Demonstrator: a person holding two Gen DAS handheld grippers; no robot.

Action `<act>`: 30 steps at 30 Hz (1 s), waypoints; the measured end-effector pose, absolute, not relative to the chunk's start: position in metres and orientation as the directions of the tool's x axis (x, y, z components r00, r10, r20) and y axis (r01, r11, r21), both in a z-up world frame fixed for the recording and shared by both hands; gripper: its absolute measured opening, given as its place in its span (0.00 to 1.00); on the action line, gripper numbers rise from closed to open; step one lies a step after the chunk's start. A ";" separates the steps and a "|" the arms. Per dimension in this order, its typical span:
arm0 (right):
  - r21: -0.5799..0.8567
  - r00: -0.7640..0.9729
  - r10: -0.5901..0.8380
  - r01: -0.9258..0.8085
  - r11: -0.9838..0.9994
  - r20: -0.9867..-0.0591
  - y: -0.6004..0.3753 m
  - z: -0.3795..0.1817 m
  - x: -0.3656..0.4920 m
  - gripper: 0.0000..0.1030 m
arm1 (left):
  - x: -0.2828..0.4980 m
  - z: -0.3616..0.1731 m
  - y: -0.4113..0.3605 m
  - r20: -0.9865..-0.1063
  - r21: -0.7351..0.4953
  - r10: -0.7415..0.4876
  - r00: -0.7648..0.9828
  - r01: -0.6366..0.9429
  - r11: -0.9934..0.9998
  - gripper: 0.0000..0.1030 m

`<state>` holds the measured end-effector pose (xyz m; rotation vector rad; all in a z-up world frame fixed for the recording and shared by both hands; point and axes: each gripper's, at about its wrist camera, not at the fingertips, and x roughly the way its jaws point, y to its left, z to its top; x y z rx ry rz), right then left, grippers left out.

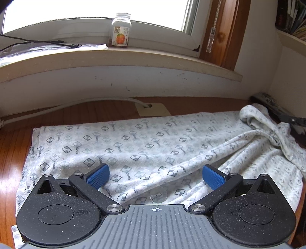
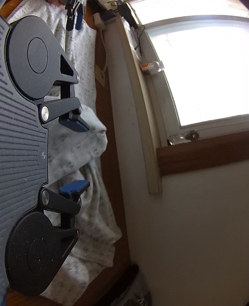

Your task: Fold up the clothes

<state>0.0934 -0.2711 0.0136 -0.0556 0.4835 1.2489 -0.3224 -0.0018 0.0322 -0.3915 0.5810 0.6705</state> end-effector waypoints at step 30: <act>0.388 0.387 0.900 -0.812 0.436 -0.202 -0.395 0.000 0.089 0.36 | -0.088 0.050 -0.197 -0.527 0.100 0.181 0.831 -0.151 0.983 0.82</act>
